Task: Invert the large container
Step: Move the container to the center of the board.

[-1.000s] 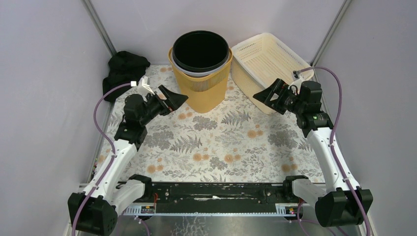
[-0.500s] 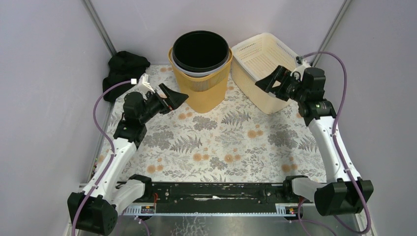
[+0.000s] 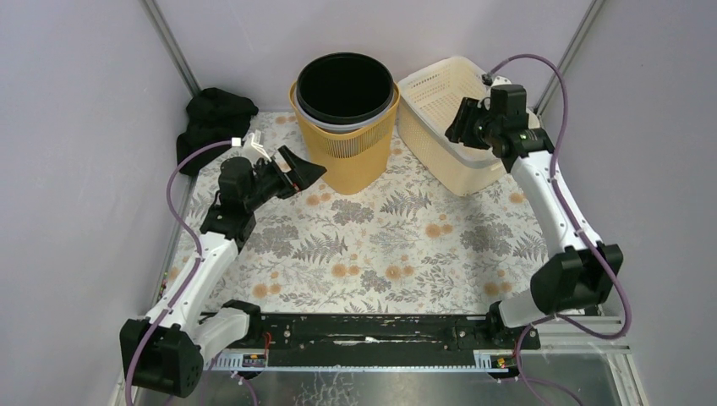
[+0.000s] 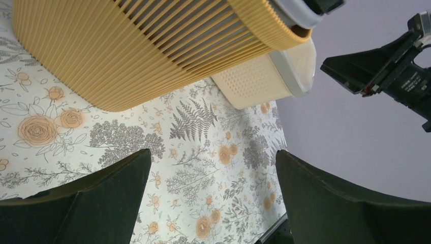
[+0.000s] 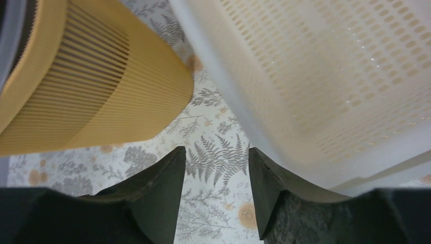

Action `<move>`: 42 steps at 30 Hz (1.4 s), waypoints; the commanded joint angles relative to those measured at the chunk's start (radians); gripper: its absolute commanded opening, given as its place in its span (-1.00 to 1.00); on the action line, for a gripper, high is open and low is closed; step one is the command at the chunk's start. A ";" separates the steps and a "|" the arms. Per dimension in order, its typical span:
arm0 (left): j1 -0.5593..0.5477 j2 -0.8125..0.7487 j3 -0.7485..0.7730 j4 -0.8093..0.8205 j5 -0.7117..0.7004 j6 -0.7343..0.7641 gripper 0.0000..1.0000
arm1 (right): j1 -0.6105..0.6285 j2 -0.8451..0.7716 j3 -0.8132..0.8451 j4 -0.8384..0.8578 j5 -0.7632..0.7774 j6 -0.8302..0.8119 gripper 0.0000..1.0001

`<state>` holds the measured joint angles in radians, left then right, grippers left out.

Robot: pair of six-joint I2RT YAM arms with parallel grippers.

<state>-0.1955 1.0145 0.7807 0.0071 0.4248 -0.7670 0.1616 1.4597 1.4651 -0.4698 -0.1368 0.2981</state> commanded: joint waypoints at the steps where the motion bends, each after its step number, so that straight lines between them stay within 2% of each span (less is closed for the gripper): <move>1: -0.004 0.013 -0.021 0.013 0.012 0.007 1.00 | 0.004 0.072 0.098 -0.045 0.080 -0.052 0.09; 9: -0.010 0.033 -0.042 0.002 -0.030 -0.002 1.00 | 0.062 0.029 0.040 0.050 0.032 -0.042 0.14; 17: -0.073 0.080 -0.067 0.023 -0.084 -0.041 1.00 | 0.066 0.071 0.120 -0.064 0.273 -0.066 0.14; 24: -0.177 0.152 -0.105 0.123 -0.126 -0.106 1.00 | 0.049 0.072 0.154 -0.139 0.468 -0.070 0.08; 28: -0.264 0.208 -0.109 0.181 -0.186 -0.130 1.00 | -0.024 0.046 0.139 -0.139 0.449 -0.041 0.08; 31: -0.288 0.274 -0.095 0.222 -0.211 -0.138 1.00 | -0.076 0.032 0.109 -0.129 0.403 -0.014 0.08; 35: -0.291 0.367 -0.067 0.268 -0.225 -0.150 1.00 | -0.121 0.021 0.072 -0.118 0.393 0.031 0.09; 42: -0.270 0.517 0.055 0.245 -0.289 -0.122 1.00 | -0.160 0.042 0.080 -0.156 0.402 0.092 0.09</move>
<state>-0.4820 1.4788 0.7532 0.1867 0.1944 -0.9047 0.0154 1.5246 1.5337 -0.6125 0.2504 0.3401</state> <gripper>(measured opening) 0.998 0.546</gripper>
